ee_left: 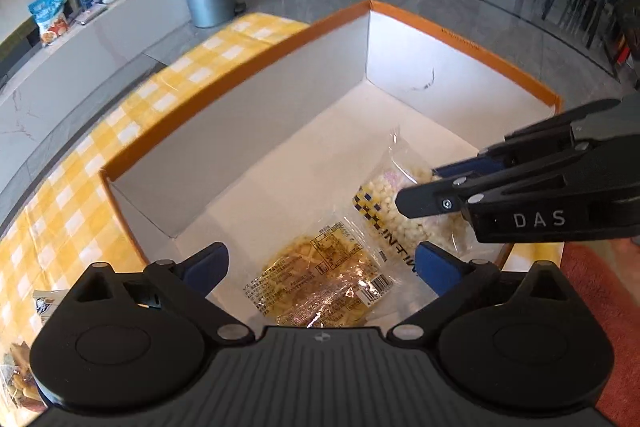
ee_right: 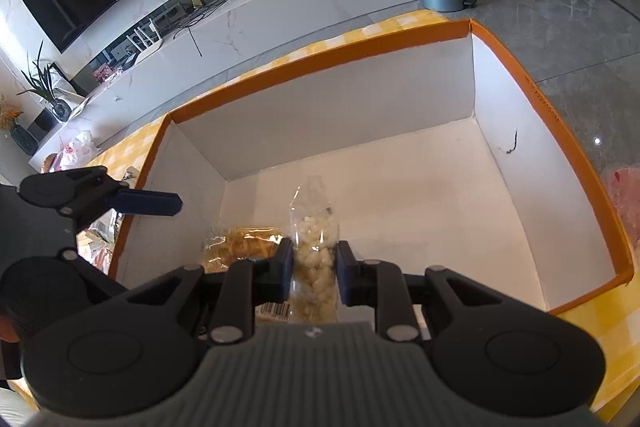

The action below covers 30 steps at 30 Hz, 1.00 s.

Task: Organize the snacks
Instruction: 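Withdraw both tools from the box back toward the snack pile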

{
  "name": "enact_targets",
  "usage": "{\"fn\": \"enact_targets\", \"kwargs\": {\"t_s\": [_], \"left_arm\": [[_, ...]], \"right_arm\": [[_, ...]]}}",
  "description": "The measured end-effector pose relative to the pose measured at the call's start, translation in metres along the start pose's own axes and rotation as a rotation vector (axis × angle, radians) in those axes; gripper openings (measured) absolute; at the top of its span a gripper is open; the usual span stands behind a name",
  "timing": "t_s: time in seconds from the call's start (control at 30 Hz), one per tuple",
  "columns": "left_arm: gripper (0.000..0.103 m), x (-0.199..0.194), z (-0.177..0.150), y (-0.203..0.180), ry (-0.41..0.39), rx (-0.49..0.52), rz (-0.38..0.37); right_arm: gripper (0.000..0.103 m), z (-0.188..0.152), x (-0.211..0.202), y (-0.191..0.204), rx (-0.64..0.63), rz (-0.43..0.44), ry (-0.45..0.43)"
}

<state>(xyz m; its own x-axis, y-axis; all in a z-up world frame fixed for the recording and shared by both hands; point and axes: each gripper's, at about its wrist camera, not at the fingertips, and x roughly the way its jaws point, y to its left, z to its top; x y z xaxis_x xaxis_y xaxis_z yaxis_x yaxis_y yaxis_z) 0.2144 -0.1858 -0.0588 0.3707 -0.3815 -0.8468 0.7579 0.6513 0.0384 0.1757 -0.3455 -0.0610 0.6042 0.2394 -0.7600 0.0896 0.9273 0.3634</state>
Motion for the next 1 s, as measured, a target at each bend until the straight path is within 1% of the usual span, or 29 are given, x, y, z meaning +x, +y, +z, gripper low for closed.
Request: {"fn": "enact_targets", "kwargs": {"t_s": [0.1, 0.23, 0.37, 0.5, 0.63, 0.67, 0.7, 0.73, 0.77, 0.9, 1.0], "left_arm": [[0.103, -0.011, -0.002, 0.002, -0.052, -0.028, 0.007], [0.103, -0.035, -0.007, 0.005, -0.153, -0.086, 0.009], [0.103, -0.054, -0.014, 0.008, -0.214, -0.161, 0.020], [0.103, -0.072, -0.026, 0.008, -0.257, -0.222, 0.045], [0.103, -0.086, -0.039, 0.008, -0.273, -0.249, 0.114], [0.103, -0.088, -0.042, 0.009, -0.274, -0.256, 0.120], [0.103, -0.090, -0.046, 0.010, -0.274, -0.267, 0.119], [0.103, -0.092, -0.049, 0.012, -0.275, -0.283, 0.114], [0.103, -0.094, -0.053, 0.015, -0.278, -0.303, 0.104], [0.103, -0.103, -0.066, 0.028, -0.280, -0.397, 0.058], [0.103, -0.112, -0.077, 0.030, -0.293, -0.433, 0.068]], "right_arm": [[0.020, 0.000, 0.000, 0.001, 0.007, 0.003, -0.001], [0.021, 0.002, 0.002, -0.002, 0.025, 0.018, 0.014], [0.021, 0.006, 0.007, 0.001, 0.007, 0.017, 0.043], [0.023, 0.011, 0.015, 0.004, -0.019, -0.037, 0.094], [0.026, 0.011, 0.019, 0.007, -0.092, -0.122, 0.131], [0.028, 0.011, 0.019, 0.009, -0.113, -0.141, 0.134], [0.032, 0.011, 0.019, 0.010, -0.136, -0.157, 0.135], [0.040, 0.010, 0.018, 0.013, -0.157, -0.174, 0.134], [0.043, 0.009, 0.016, 0.015, -0.179, -0.193, 0.128], [0.059, 0.004, 0.005, 0.027, -0.285, -0.281, 0.071], [0.060, 0.000, -0.007, 0.037, -0.361, -0.334, 0.022]]}}
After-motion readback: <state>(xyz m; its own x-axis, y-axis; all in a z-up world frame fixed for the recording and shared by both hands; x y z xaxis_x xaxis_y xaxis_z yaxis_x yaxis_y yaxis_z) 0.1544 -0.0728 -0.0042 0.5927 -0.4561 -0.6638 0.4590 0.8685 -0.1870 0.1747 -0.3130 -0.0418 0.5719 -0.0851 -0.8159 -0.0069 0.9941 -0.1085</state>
